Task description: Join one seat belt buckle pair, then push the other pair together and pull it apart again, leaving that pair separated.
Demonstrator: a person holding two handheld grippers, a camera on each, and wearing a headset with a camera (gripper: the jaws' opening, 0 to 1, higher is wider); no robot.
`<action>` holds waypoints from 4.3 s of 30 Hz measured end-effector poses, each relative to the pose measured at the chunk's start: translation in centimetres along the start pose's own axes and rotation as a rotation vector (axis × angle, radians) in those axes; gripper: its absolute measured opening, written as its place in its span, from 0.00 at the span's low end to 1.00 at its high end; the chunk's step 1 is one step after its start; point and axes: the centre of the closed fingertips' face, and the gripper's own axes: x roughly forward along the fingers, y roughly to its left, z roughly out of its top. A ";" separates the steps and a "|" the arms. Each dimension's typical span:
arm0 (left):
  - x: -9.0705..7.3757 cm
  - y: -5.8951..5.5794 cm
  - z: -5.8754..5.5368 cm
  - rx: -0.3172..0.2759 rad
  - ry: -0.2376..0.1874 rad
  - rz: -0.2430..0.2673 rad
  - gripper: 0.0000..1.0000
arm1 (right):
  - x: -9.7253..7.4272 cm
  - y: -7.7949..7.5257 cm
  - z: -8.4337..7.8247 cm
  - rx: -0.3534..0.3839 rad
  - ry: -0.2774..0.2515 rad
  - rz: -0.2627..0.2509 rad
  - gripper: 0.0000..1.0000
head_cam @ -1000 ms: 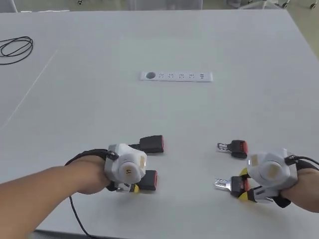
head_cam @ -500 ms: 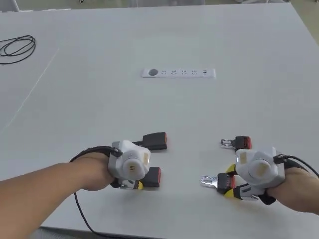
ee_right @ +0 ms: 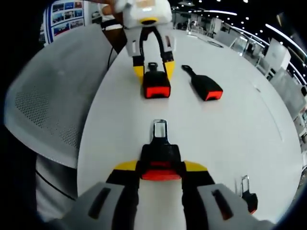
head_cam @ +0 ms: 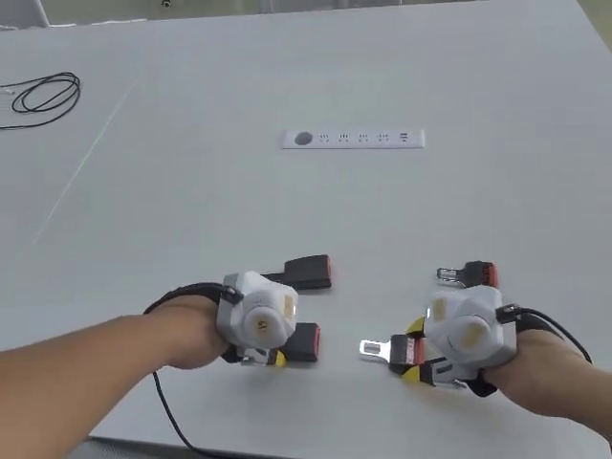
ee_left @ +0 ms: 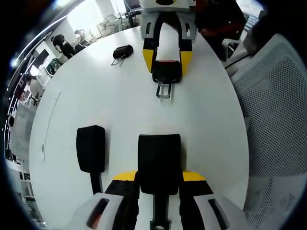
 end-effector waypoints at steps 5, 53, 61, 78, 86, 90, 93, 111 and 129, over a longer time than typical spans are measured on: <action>0.0 0.0 0.0 0.000 -0.003 -0.001 0.32 | 0.9 0.3 1.3 -0.003 -0.009 -0.001 0.33; 0.1 0.0 0.0 0.038 -0.016 -0.004 0.31 | 3.8 0.3 5.8 -0.053 -0.043 0.009 0.30; 0.1 0.0 0.0 0.027 -0.032 -0.009 0.31 | 3.9 0.2 6.1 -0.039 -0.037 -0.002 0.29; 0.0 -0.1 0.0 0.009 -0.039 0.005 0.31 | 4.6 0.0 7.2 -0.060 -0.043 0.003 0.28; 0.0 0.0 0.0 -0.002 -0.046 0.007 0.30 | 4.9 0.1 7.8 -0.063 -0.048 0.004 0.28; 0.0 -0.1 0.0 0.001 -0.048 0.009 0.30 | 4.7 0.2 7.8 -0.067 -0.053 0.003 0.28; -0.1 0.0 0.0 -0.003 -0.050 0.009 0.30 | 4.6 0.2 7.7 -0.072 -0.050 0.001 0.28; -0.5 0.1 -0.3 -0.014 -0.104 -0.008 0.30 | 4.4 0.1 7.2 -0.084 -0.048 0.039 0.29; -0.5 0.2 -0.4 -0.011 -0.081 0.003 0.31 | 4.6 0.0 7.3 -0.065 -0.042 0.040 0.31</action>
